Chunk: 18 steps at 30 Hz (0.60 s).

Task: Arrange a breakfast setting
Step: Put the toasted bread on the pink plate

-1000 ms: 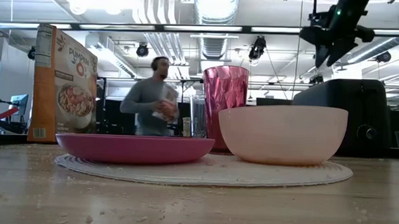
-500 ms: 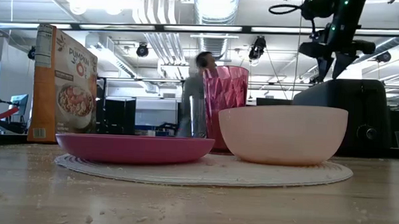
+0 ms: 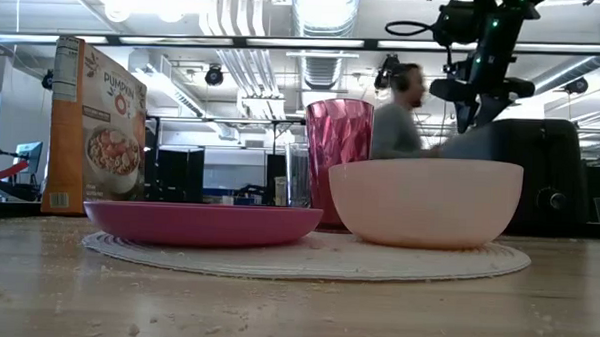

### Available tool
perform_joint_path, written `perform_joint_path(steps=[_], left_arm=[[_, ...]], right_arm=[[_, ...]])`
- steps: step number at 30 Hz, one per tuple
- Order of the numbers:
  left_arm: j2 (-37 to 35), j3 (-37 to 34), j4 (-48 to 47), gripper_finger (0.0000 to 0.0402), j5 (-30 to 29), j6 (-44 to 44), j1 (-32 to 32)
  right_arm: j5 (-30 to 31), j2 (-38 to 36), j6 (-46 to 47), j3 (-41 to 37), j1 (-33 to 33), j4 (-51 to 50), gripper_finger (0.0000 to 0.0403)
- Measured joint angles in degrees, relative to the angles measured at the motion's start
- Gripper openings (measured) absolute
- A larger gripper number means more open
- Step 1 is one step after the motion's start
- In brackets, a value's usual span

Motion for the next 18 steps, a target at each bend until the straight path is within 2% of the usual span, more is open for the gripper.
perform_joint_path(steps=[10,18], left_arm=[[0.00,0.00,-1.24,0.0242,-0.04,-1.13,0.00],[0.00,0.00,-1.30,0.0242,-0.89,-1.18,0.00]], right_arm=[[0.35,0.36,-2.39,-0.07,-1.18,0.91,0.0147],[0.03,-1.22,-3.08,-0.07,-3.52,0.88,0.0146]])
